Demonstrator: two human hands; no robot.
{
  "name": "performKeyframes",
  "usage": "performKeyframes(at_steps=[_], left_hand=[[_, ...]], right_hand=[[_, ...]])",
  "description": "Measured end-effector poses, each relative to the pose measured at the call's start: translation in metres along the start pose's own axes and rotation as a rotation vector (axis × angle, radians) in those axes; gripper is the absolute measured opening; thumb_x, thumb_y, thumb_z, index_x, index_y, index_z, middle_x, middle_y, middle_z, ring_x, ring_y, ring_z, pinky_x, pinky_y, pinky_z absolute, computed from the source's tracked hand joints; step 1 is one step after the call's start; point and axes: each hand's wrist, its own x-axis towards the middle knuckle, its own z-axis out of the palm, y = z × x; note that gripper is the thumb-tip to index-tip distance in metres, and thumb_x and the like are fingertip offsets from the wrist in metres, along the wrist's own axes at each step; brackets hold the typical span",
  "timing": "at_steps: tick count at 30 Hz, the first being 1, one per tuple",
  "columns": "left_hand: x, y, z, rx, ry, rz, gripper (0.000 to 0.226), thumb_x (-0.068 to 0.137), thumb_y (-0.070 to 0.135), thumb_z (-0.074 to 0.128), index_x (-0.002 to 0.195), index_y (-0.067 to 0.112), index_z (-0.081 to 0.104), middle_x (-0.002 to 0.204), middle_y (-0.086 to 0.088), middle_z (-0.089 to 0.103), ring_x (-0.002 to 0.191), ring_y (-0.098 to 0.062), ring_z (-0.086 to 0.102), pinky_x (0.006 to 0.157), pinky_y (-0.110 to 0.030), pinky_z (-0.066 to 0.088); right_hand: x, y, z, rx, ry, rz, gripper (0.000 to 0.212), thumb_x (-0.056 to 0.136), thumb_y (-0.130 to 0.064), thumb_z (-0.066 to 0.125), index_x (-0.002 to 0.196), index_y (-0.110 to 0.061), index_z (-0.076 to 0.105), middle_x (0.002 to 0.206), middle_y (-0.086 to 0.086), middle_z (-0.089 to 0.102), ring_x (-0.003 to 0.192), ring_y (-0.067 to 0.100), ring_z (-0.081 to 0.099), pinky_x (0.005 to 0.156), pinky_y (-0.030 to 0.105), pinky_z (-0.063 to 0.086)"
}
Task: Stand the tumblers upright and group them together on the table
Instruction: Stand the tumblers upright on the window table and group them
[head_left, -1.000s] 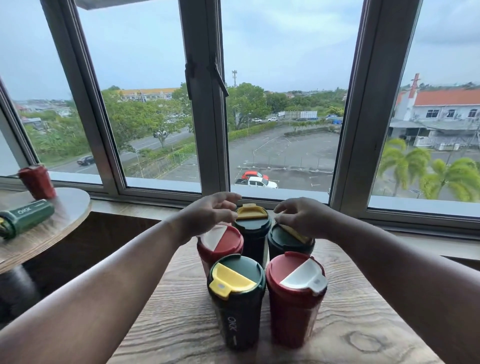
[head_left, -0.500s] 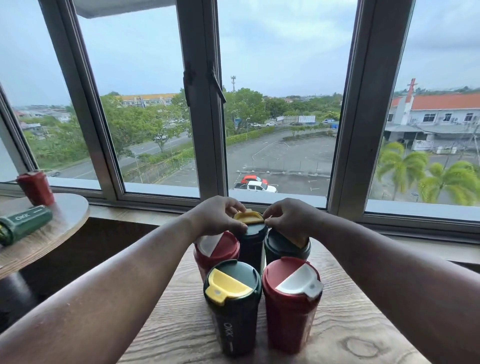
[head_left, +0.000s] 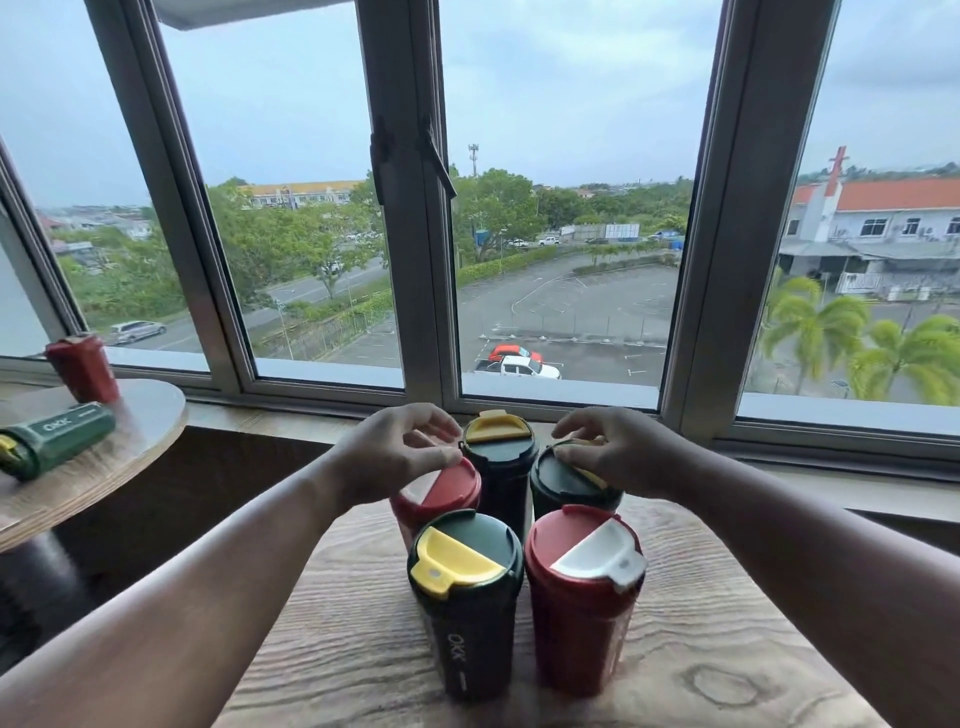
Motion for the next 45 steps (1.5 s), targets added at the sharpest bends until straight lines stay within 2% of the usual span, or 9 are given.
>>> performKeyframes(at_steps=[7, 11, 16, 21, 25, 32, 38, 41, 45], left_hand=[[-0.014, -0.012, 0.007, -0.070, 0.098, -0.077, 0.011, 0.080, 0.024, 0.078, 0.090, 0.028, 0.074, 0.087, -0.001, 0.075, 0.086, -0.022, 0.069, 0.071, -0.032, 0.057], [-0.015, -0.011, 0.012, -0.076, 0.147, -0.086, 0.011, 0.081, 0.020, 0.079, 0.089, 0.025, 0.074, 0.089, -0.001, 0.074, 0.088, -0.023, 0.069, 0.071, -0.033, 0.057], [-0.017, -0.010, 0.013, -0.075, 0.181, -0.090, 0.010, 0.080, 0.023, 0.078, 0.089, 0.024, 0.074, 0.090, 0.002, 0.074, 0.089, -0.022, 0.068, 0.075, -0.034, 0.057], [-0.014, -0.001, 0.006, -0.045, 0.131, -0.096, 0.022, 0.074, 0.040, 0.071, 0.093, 0.028, 0.072, 0.096, 0.006, 0.073, 0.092, -0.014, 0.067, 0.076, -0.036, 0.059], [0.006, 0.017, 0.001, 0.056, 0.127, -0.045, 0.018, 0.086, 0.030, 0.073, 0.103, 0.025, 0.068, 0.099, 0.005, 0.069, 0.091, -0.015, 0.066, 0.080, -0.032, 0.056], [0.047, 0.035, 0.016, 0.180, -0.215, -0.097, 0.053, 0.089, 0.033, 0.071, 0.137, 0.025, 0.052, 0.125, -0.005, 0.062, 0.105, -0.018, 0.062, 0.069, -0.016, 0.043], [0.055, 0.031, 0.016, 0.193, -0.240, -0.058, 0.053, 0.082, 0.017, 0.079, 0.131, 0.021, 0.060, 0.122, -0.007, 0.063, 0.097, -0.017, 0.061, 0.072, -0.013, 0.048], [0.056, 0.028, 0.016, 0.170, -0.248, -0.041, 0.054, 0.082, 0.016, 0.079, 0.132, 0.019, 0.059, 0.120, -0.006, 0.062, 0.086, -0.007, 0.058, 0.060, -0.003, 0.044], [0.055, 0.026, 0.016, 0.202, -0.231, -0.023, 0.054, 0.081, 0.026, 0.081, 0.131, 0.023, 0.059, 0.121, -0.004, 0.062, 0.093, -0.012, 0.060, 0.067, -0.011, 0.045]], right_hand=[[-0.010, 0.001, 0.003, -0.002, 0.030, 0.046, 0.025, 0.088, -0.047, 0.067, 0.110, -0.036, 0.069, 0.109, -0.009, 0.068, 0.102, 0.013, 0.063, 0.095, 0.037, 0.052], [-0.013, 0.000, 0.006, -0.064, 0.054, 0.077, 0.049, 0.066, -0.073, 0.051, 0.105, -0.046, 0.065, 0.104, -0.015, 0.069, 0.091, 0.008, 0.066, 0.088, 0.041, 0.057], [-0.013, 0.004, 0.007, -0.065, 0.066, 0.083, 0.053, 0.061, -0.077, 0.046, 0.104, -0.049, 0.062, 0.106, -0.015, 0.069, 0.093, 0.009, 0.066, 0.090, 0.043, 0.055], [-0.013, -0.003, 0.002, -0.021, 0.029, 0.078, 0.038, 0.083, -0.060, 0.063, 0.113, -0.037, 0.066, 0.111, -0.007, 0.068, 0.096, 0.012, 0.065, 0.089, 0.037, 0.055], [0.000, -0.009, -0.002, -0.038, 0.036, 0.035, 0.036, 0.092, -0.049, 0.064, 0.121, -0.027, 0.067, 0.113, -0.002, 0.070, 0.098, 0.016, 0.066, 0.082, 0.031, 0.053], [0.024, -0.039, 0.000, -0.153, -0.037, 0.009, 0.028, 0.100, -0.026, 0.055, 0.117, -0.013, 0.074, 0.116, 0.009, 0.072, 0.108, 0.026, 0.064, 0.094, 0.035, 0.050], [0.034, -0.036, 0.009, -0.173, -0.046, 0.023, 0.025, 0.094, -0.033, 0.063, 0.112, -0.019, 0.075, 0.105, 0.008, 0.074, 0.092, 0.023, 0.064, 0.078, 0.031, 0.047], [0.032, -0.033, 0.009, -0.186, -0.018, 0.014, 0.027, 0.093, -0.036, 0.065, 0.113, -0.021, 0.075, 0.104, 0.005, 0.075, 0.095, 0.022, 0.066, 0.080, 0.029, 0.048], [0.032, -0.029, 0.010, -0.186, -0.015, 0.014, 0.026, 0.093, -0.035, 0.063, 0.111, -0.022, 0.076, 0.106, 0.005, 0.075, 0.098, 0.023, 0.067, 0.085, 0.031, 0.051]])
